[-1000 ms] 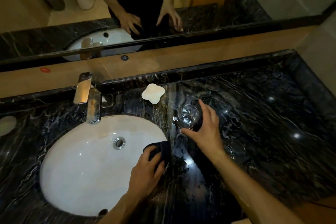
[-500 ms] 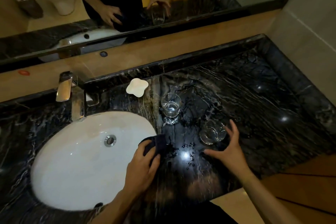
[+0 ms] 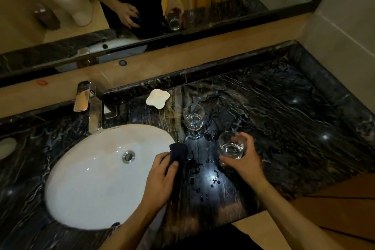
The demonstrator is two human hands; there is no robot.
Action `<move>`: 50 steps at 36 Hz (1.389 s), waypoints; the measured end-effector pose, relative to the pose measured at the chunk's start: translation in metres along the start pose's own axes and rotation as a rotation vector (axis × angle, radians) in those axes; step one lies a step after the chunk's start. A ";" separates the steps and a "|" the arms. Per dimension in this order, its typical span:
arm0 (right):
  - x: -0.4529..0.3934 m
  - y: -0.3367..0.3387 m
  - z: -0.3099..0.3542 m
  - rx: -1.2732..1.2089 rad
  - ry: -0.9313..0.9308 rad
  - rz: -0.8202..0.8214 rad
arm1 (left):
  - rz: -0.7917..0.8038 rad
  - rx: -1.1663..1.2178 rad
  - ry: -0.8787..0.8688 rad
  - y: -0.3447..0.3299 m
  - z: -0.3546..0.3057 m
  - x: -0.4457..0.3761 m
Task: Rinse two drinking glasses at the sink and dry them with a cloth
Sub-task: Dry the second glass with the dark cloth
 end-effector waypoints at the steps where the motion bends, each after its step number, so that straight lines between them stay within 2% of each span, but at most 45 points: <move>1: 0.002 -0.001 0.007 -0.021 0.025 0.021 | 0.008 0.019 -0.002 0.004 -0.006 0.000; 4: 0.008 -0.004 0.031 -0.047 0.116 0.096 | 0.090 0.039 -0.057 0.020 -0.028 0.002; 9: 0.007 -0.013 0.058 0.035 0.304 0.184 | 0.227 -0.034 -0.248 0.044 -0.066 0.011; 14: 0.002 -0.016 0.077 0.154 0.363 0.219 | 0.269 -0.497 -0.458 0.052 -0.093 0.020; 16: 0.000 -0.015 0.085 0.186 0.377 0.256 | 0.326 -0.637 -0.469 0.051 -0.098 0.019; 22: -0.010 -0.014 0.110 0.325 0.512 0.412 | 0.401 -0.817 -0.477 0.059 -0.104 0.005; 29: -0.031 -0.024 0.131 0.392 0.680 0.482 | 0.399 -0.974 -0.493 0.061 -0.115 -0.012; 32: -0.040 -0.028 0.135 0.425 0.709 0.473 | 0.410 -0.999 -0.431 0.058 -0.118 -0.022; 37: -0.048 -0.036 0.140 0.450 0.794 0.420 | 0.387 -0.888 -0.353 0.058 -0.121 -0.034; 42: -0.052 -0.047 0.137 0.503 0.912 0.345 | 0.544 -0.571 -0.098 0.063 -0.120 -0.042; 44: -0.054 -0.051 0.134 0.534 0.967 0.328 | 0.599 -0.373 0.061 0.066 -0.119 -0.043; 47: -0.055 -0.056 0.132 0.558 1.012 0.258 | 0.662 0.081 0.303 0.065 -0.118 -0.040; 50: -0.057 -0.059 0.134 0.541 0.991 0.181 | 0.585 0.209 0.318 0.065 -0.119 -0.038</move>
Point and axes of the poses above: each hand's wrist, its own x-axis away from the middle knuckle, its own y-axis out of the back of the hand, z = x × y, the point moved 1 cm from there along -x, towards the middle knuckle, and after that the axes turned 12 degrees about y, right-handed, at the moved point
